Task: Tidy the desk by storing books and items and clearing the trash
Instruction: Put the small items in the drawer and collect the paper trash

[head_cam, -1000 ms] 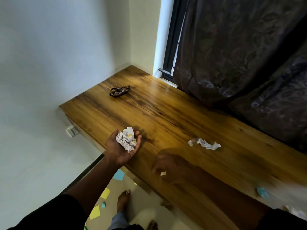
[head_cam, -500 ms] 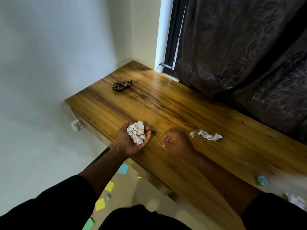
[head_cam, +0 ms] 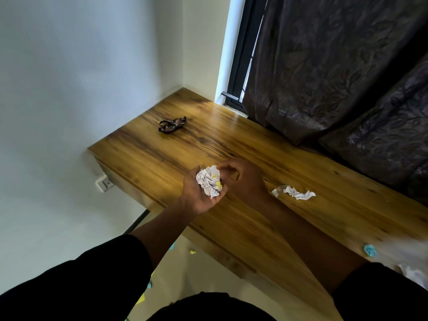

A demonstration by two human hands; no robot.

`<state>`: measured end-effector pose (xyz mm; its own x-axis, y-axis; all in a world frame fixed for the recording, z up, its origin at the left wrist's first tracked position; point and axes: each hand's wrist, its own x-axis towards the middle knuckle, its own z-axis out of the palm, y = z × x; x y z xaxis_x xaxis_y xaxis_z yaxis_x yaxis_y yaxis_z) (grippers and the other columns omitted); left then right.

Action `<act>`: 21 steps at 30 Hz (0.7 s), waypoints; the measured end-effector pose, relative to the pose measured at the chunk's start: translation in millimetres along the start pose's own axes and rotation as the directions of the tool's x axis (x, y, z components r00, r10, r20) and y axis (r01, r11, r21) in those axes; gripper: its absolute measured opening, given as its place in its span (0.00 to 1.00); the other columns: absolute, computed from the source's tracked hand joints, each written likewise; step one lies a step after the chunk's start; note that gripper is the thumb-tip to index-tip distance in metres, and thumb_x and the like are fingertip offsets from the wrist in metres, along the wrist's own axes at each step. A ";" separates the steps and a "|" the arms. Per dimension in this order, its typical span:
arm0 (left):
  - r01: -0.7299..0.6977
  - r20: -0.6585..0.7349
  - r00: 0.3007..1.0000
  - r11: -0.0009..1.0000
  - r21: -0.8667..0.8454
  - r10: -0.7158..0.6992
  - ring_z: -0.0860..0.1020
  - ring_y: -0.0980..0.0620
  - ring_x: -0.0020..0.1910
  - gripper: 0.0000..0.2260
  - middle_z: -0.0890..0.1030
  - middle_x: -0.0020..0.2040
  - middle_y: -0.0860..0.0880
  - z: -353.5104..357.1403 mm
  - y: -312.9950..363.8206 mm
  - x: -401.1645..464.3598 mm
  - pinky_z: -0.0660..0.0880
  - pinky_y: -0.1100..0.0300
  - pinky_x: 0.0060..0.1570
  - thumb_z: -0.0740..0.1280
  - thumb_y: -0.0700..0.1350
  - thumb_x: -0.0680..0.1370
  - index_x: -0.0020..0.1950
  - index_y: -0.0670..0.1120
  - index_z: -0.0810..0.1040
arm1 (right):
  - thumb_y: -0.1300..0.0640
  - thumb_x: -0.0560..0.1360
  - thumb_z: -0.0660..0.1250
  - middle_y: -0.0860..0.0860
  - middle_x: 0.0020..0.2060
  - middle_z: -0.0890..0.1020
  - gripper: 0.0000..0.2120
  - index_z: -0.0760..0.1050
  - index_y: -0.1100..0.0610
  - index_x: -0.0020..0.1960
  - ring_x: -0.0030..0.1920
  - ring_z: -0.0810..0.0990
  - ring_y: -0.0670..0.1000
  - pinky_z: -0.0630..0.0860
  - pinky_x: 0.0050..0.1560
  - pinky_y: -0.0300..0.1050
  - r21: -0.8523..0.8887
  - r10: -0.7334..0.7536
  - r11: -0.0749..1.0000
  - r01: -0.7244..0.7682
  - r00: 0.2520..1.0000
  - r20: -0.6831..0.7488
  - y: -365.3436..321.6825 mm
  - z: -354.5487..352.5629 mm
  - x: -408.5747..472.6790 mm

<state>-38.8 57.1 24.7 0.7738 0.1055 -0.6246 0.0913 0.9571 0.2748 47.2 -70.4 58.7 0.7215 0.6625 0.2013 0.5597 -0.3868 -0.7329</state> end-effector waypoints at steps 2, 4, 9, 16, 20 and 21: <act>0.023 0.031 0.999 1.000 -0.011 -0.023 0.83 0.41 0.48 0.27 0.85 0.50 0.40 -3.8 5.8 2.6 0.82 0.48 0.49 0.60 0.59 0.82 0.42 0.40 0.88 | 0.58 0.74 0.70 0.42 0.49 0.85 0.10 0.84 0.50 0.53 0.49 0.82 0.40 0.80 0.48 0.39 -0.026 0.013 1.000 -0.014 0.998 -0.061 6.8 -0.4 2.2; 0.038 0.048 0.998 0.999 -0.011 -0.038 0.82 0.38 0.52 0.27 0.84 0.53 0.39 -9.1 11.5 5.9 0.82 0.47 0.51 0.61 0.60 0.81 0.46 0.38 0.87 | 0.59 0.75 0.69 0.43 0.51 0.85 0.10 0.84 0.50 0.55 0.50 0.82 0.41 0.81 0.51 0.43 -0.066 0.052 0.996 -0.059 0.992 -0.112 18.9 -3.2 3.2; 0.066 0.092 0.994 0.998 0.003 -0.066 0.81 0.38 0.53 0.26 0.83 0.55 0.37 -20.7 21.0 11.8 0.83 0.47 0.48 0.61 0.60 0.80 0.57 0.39 0.82 | 0.55 0.77 0.68 0.48 0.67 0.79 0.20 0.76 0.45 0.68 0.67 0.75 0.53 0.73 0.68 0.53 -0.483 0.268 0.833 -0.272 0.960 -0.078 65.4 -26.2 5.2; 0.061 0.088 0.994 0.998 0.006 -0.061 0.81 0.39 0.54 0.26 0.82 0.57 0.38 -27.7 25.7 19.6 0.81 0.48 0.52 0.61 0.60 0.80 0.61 0.39 0.82 | 0.47 0.79 0.69 0.50 0.80 0.61 0.32 0.60 0.41 0.80 0.78 0.60 0.59 0.64 0.75 0.59 -0.677 0.569 0.631 -0.378 0.819 0.073 126.5 -67.1 -3.1; 0.036 0.069 0.997 0.999 0.000 -0.036 0.80 0.39 0.57 0.27 0.82 0.59 0.38 -21.1 20.2 27.4 0.77 0.48 0.59 0.60 0.61 0.80 0.65 0.40 0.80 | 0.47 0.79 0.69 0.53 0.76 0.68 0.28 0.66 0.44 0.77 0.75 0.67 0.58 0.68 0.73 0.53 -0.595 0.524 0.697 -0.401 0.851 0.040 138.7 -74.7 -5.5; 0.035 0.068 0.997 0.999 -0.008 -0.034 0.80 0.39 0.58 0.27 0.81 0.60 0.38 -18.6 17.0 28.9 0.77 0.48 0.59 0.59 0.61 0.80 0.65 0.40 0.80 | 0.45 0.78 0.69 0.53 0.75 0.69 0.28 0.67 0.44 0.77 0.74 0.68 0.58 0.67 0.72 0.53 -0.623 0.512 0.680 -0.386 0.858 0.027 139.3 -75.6 -5.3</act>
<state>-26.5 81.5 -2.3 0.8109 0.0541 -0.5827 0.1132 0.9624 0.2468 152.2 -176.3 4.7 0.8950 0.3878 -0.2204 0.3558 -0.9187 -0.1714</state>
